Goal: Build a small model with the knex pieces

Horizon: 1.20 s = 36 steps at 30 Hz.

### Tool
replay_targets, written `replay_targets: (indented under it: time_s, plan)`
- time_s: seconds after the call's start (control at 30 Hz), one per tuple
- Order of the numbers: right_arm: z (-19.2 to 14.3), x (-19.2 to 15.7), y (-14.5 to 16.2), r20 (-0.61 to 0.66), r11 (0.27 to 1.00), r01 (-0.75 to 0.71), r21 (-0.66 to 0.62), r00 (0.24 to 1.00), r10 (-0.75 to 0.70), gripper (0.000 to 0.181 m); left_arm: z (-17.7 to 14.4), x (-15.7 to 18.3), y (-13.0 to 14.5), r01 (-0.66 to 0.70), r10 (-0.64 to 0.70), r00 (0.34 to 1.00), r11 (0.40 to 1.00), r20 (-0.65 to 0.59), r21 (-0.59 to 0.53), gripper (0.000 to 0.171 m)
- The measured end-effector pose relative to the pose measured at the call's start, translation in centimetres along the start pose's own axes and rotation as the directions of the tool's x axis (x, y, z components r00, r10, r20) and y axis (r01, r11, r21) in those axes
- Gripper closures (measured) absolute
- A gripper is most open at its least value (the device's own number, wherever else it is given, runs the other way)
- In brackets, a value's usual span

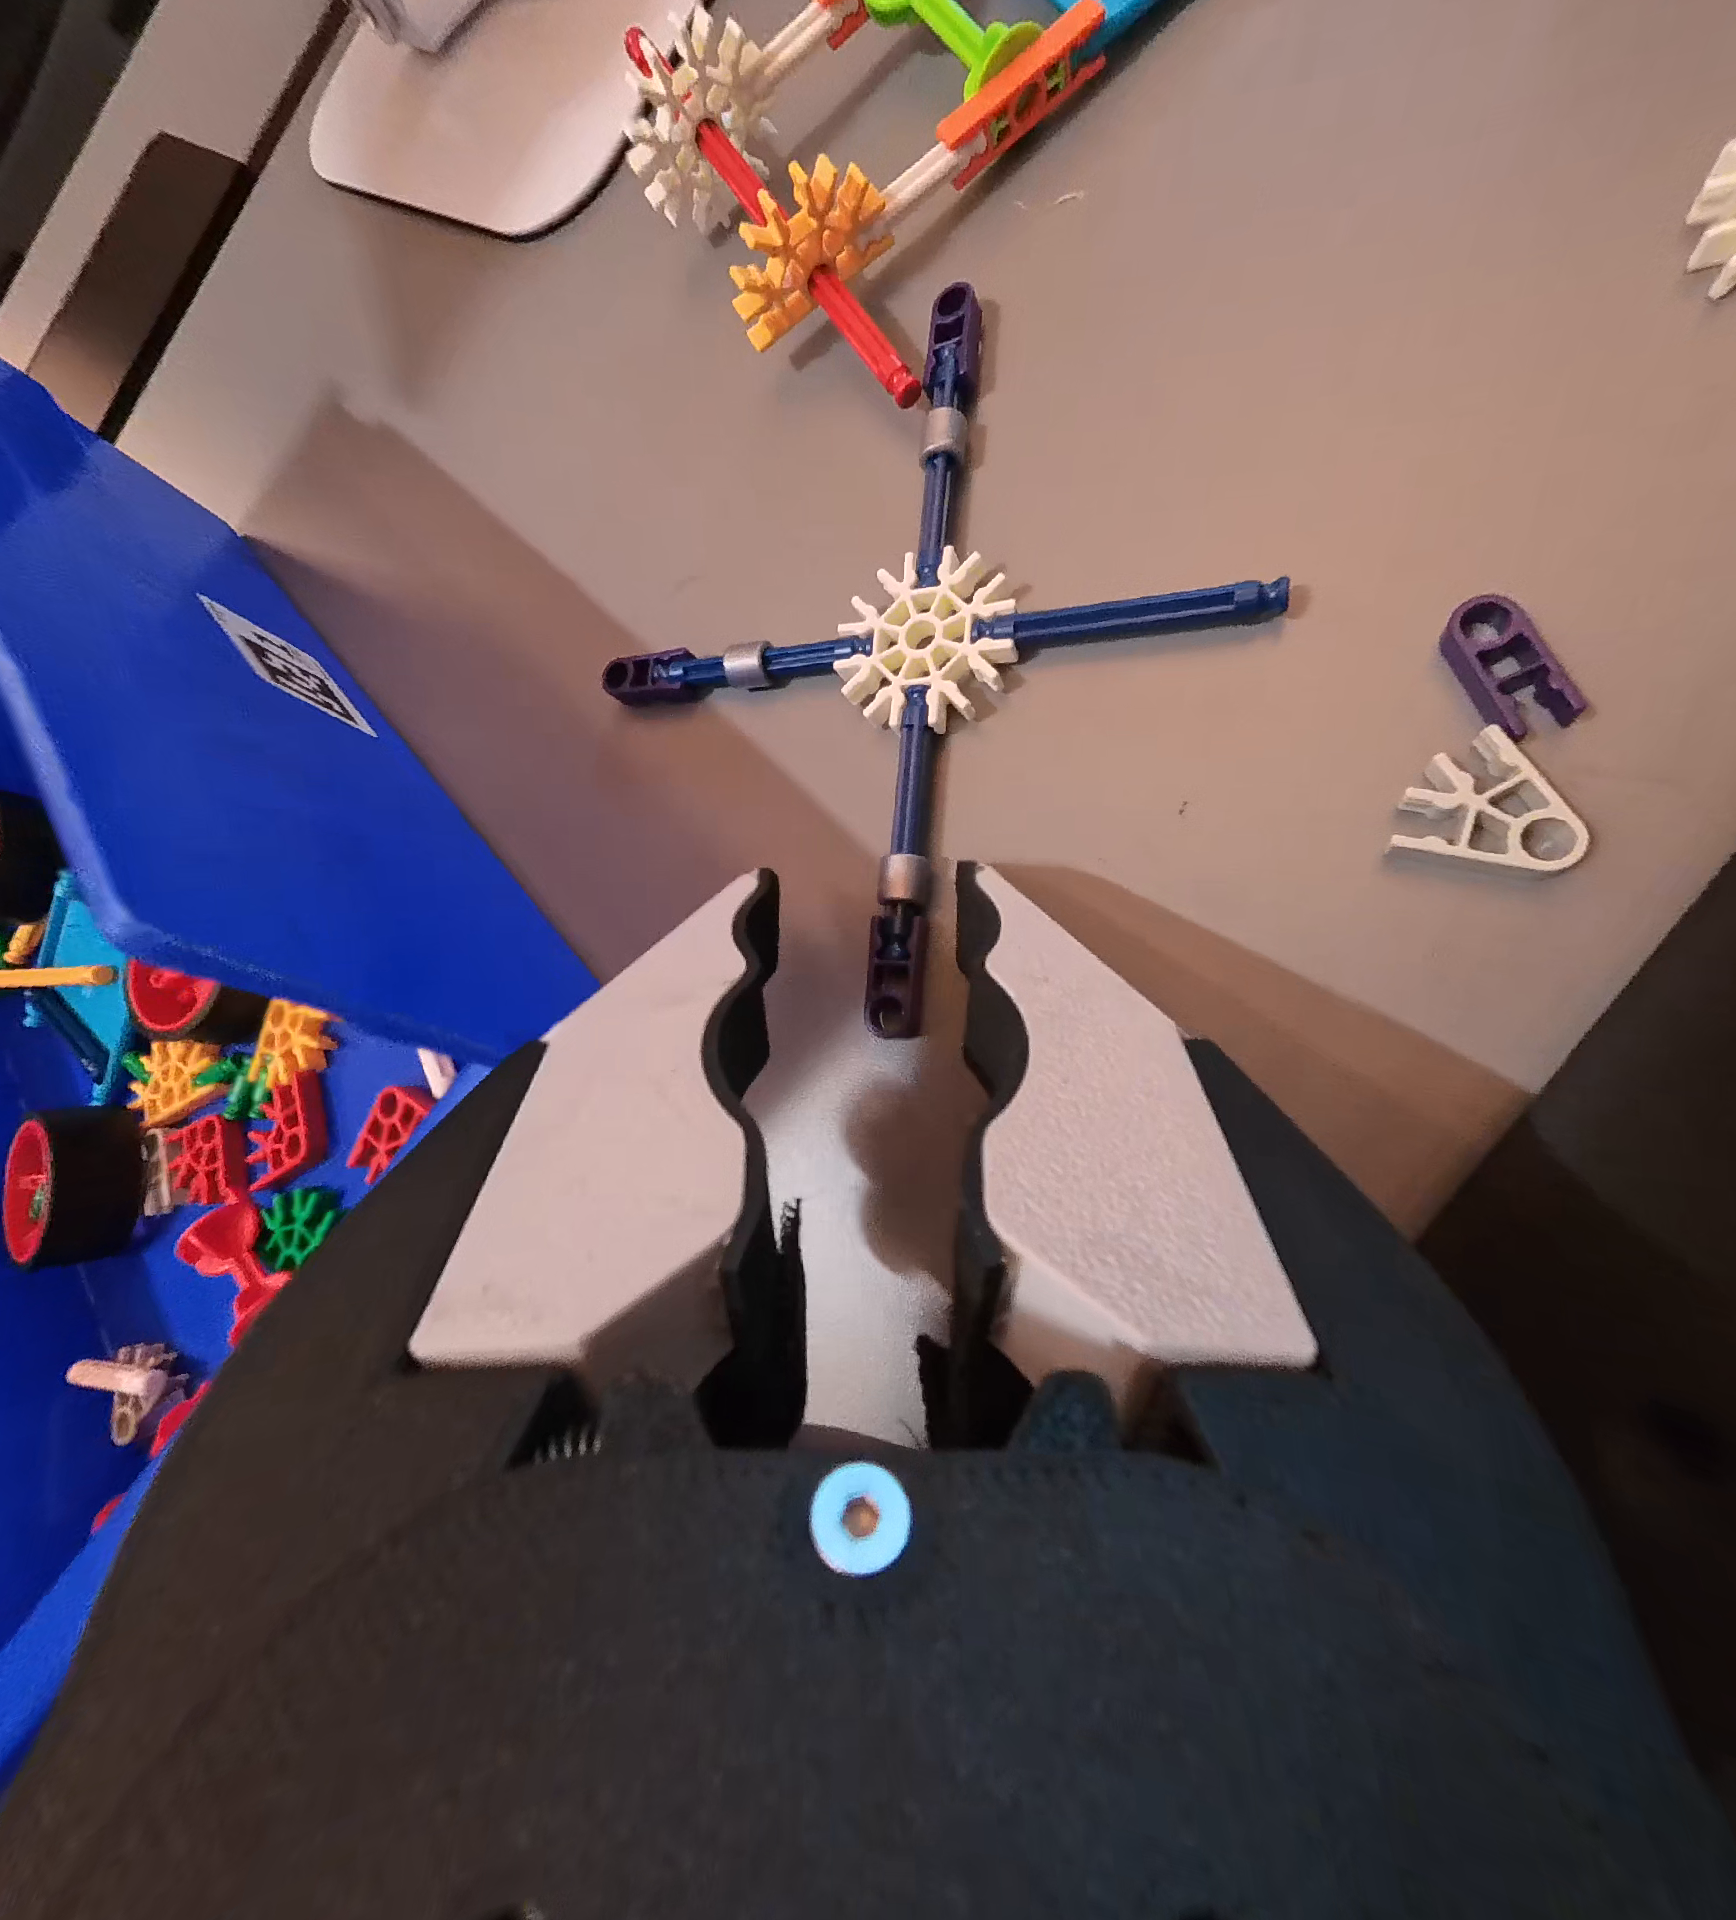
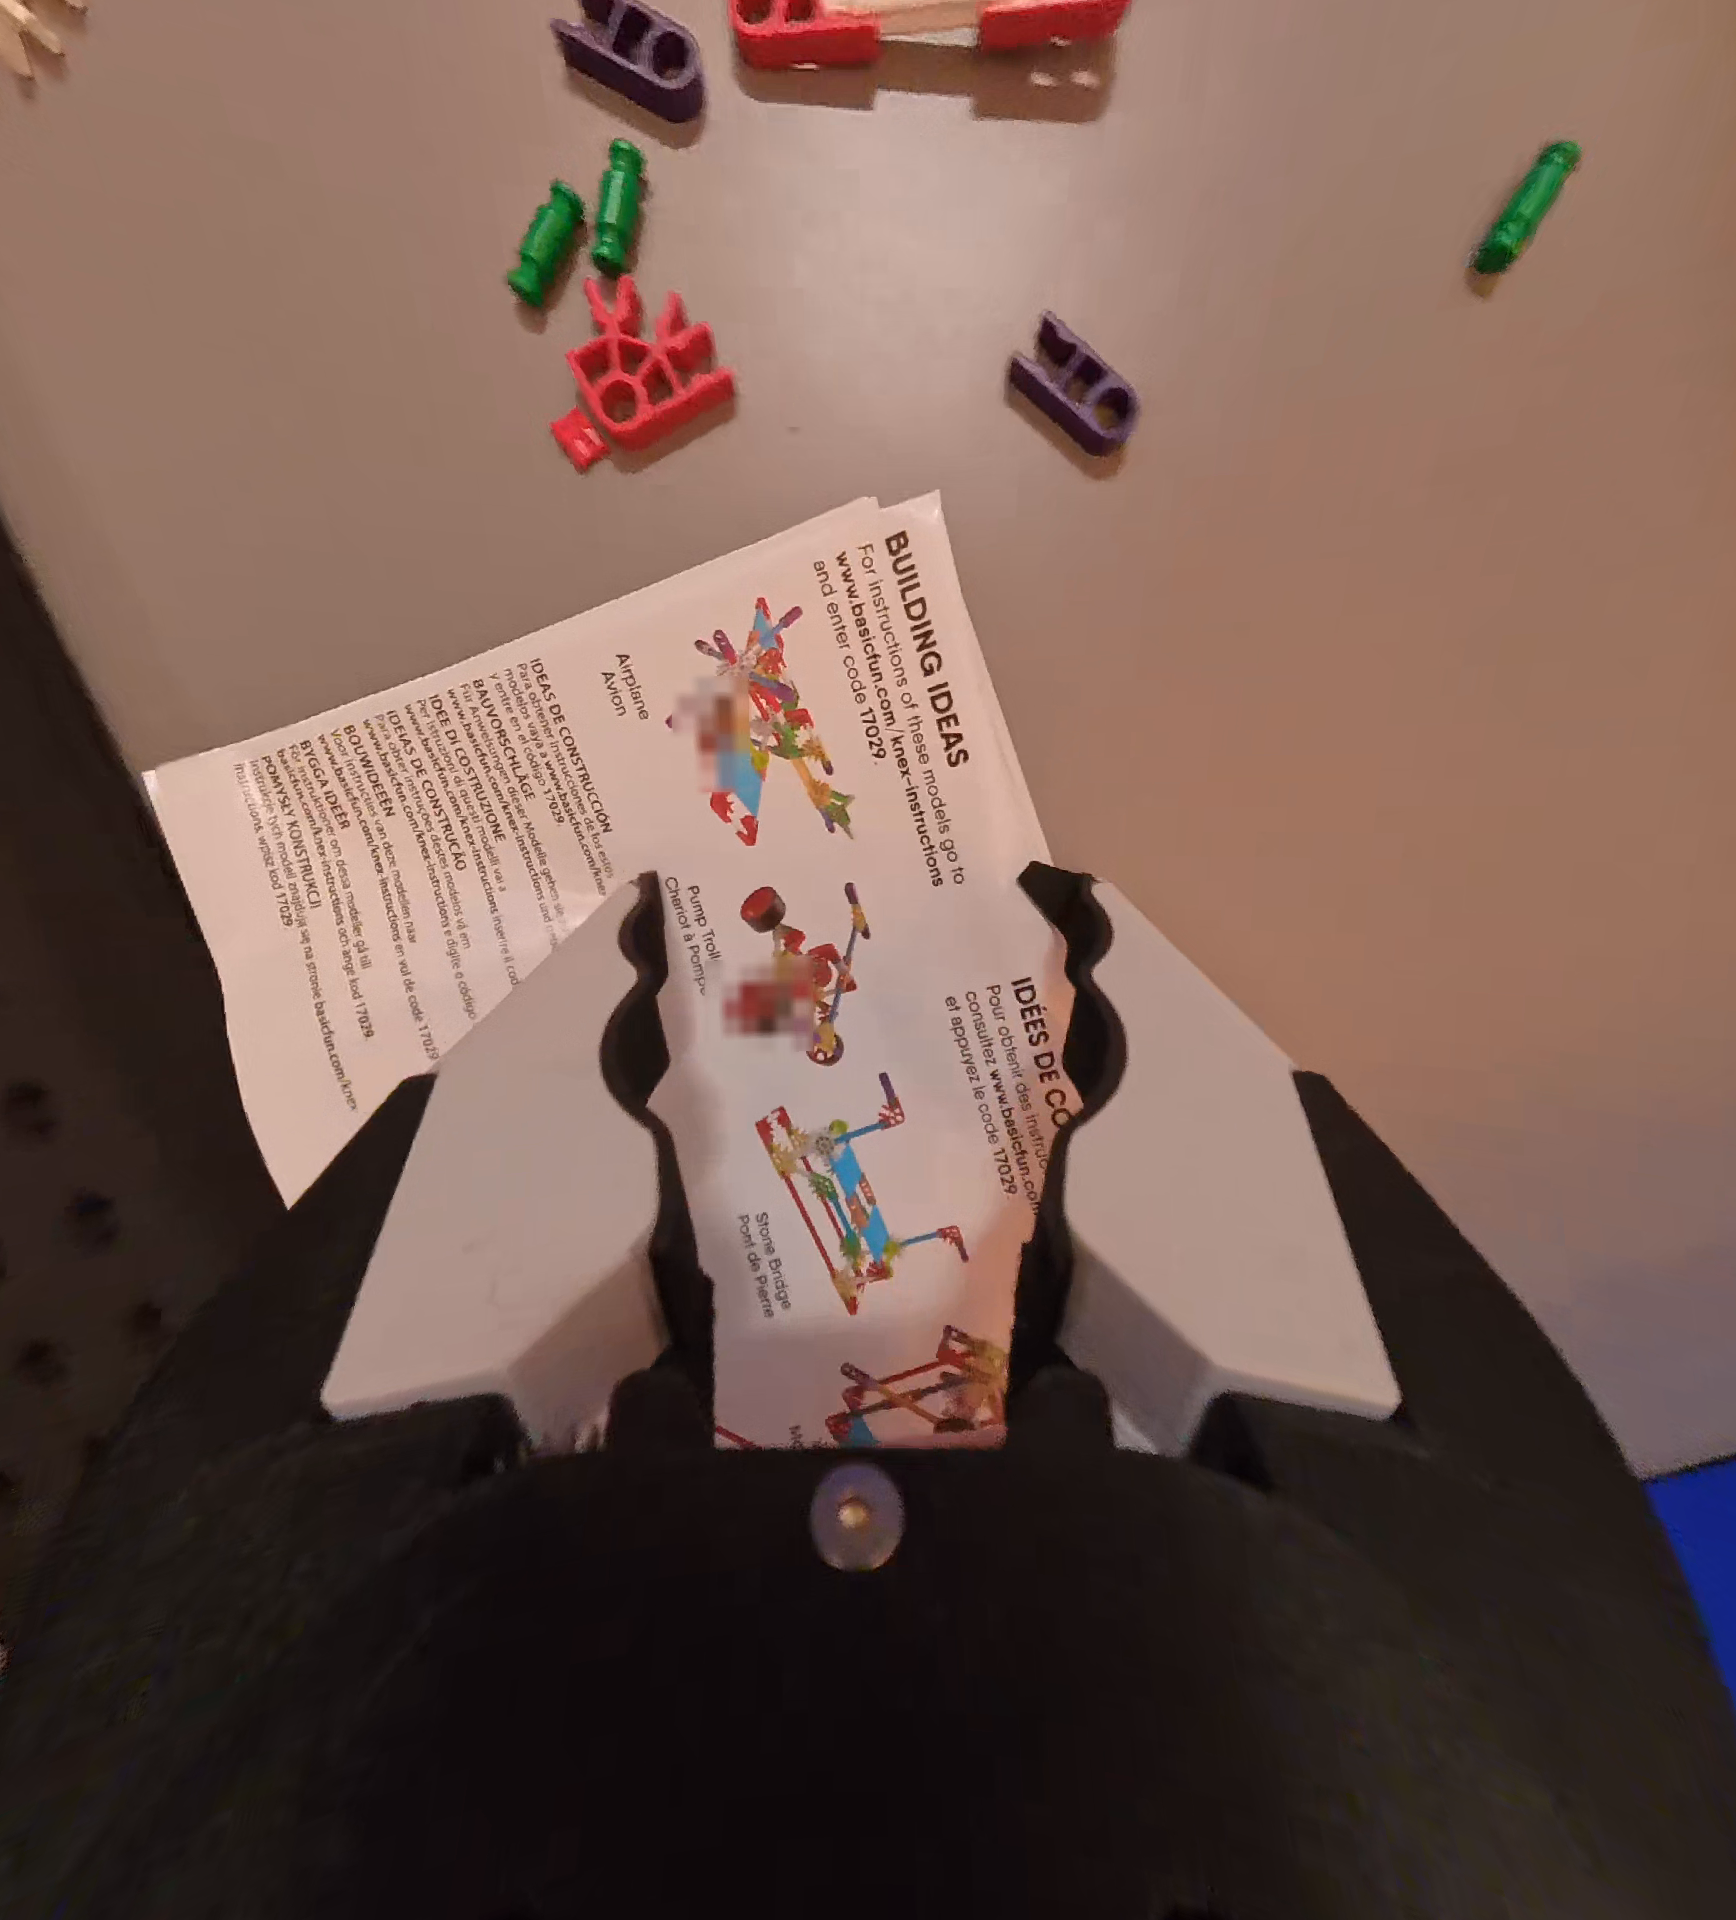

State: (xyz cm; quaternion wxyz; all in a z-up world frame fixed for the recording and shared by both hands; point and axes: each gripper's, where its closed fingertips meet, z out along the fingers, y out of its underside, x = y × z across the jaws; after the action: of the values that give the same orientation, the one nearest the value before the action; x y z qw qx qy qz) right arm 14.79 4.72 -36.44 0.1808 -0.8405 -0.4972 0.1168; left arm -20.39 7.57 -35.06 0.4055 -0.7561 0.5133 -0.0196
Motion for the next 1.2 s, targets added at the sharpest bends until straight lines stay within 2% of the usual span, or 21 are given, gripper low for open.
replay_targets:
  time_s: [0.13, 0.27, 0.37, 0.5, 0.6, 0.73, 0.87, 0.93, 1.07, 1.2]
  plan:
    - [-0.6, 1.9, 1.1, -0.036, 0.999, -0.043, -0.011, 0.998, 0.043, 0.108, -1.8, -0.4, -1.3, -0.007, 0.006, 1.000, 0.997, 0.004, 0.077, 0.139]
    - [-1.1, 2.1, 0.5, -0.074, 1.000, 0.014, 0.001, 0.997, -0.014, 0.107, -5.7, -1.8, -3.5, -0.017, 0.013, 1.000, 0.984, 0.025, 0.178, 0.140]
    - [-1.7, 2.1, -1.1, -0.116, 0.998, 0.036, 0.042, 0.993, -0.031, 0.108, -8.7, -5.6, -4.2, -0.030, 0.004, 0.991, 0.981, 0.133, 0.193, 0.143]
    - [-2.1, 1.4, -3.8, -0.178, 0.991, 0.096, 0.088, 0.981, -0.080, 0.110, -10.6, -13.6, -2.6, -0.050, 0.032, 0.930, 0.998, 0.367, 0.040, 0.151]
    - [-2.3, 0.9, -5.8, -0.229, 0.983, 0.139, 0.121, 0.967, -0.109, 0.114, -9.8, -17.3, -1.4, -0.008, 0.021, 0.932, 0.999, 0.362, -0.036, 0.160]
    - [-1.8, 0.7, -7.3, -0.245, 0.972, 0.164, 0.169, 0.962, -0.119, 0.118, -7.8, -21.1, 0.3, -0.003, 0.058, 0.940, 0.987, 0.337, -0.159, 0.157]
    - [-1.1, 0.9, -7.5, -0.230, 0.968, 0.158, 0.194, 0.967, -0.112, 0.122, -4.6, -21.3, 2.7, -0.021, 0.075, 0.982, 0.954, 0.171, -0.300, 0.136]
    - [-0.8, 1.0, -7.6, -0.231, 0.967, 0.161, 0.199, 0.966, -0.113, 0.122, -3.1, -21.0, 4.1, -0.031, 0.071, 0.993, 0.927, 0.095, -0.373, 0.135]
    - [-0.6, 1.3, -7.7, -0.238, 0.962, 0.168, 0.217, 0.964, -0.114, 0.124, -0.4, -21.4, 6.2, -0.062, 0.082, 0.996, 0.878, 0.021, -0.474, 0.135]
    - [-0.4, 2.0, -7.1, -0.239, 0.961, 0.150, 0.233, 0.967, -0.094, 0.128, 2.5, -19.5, 6.7, -0.144, 0.083, 0.987, 0.841, -0.137, -0.522, 0.131]
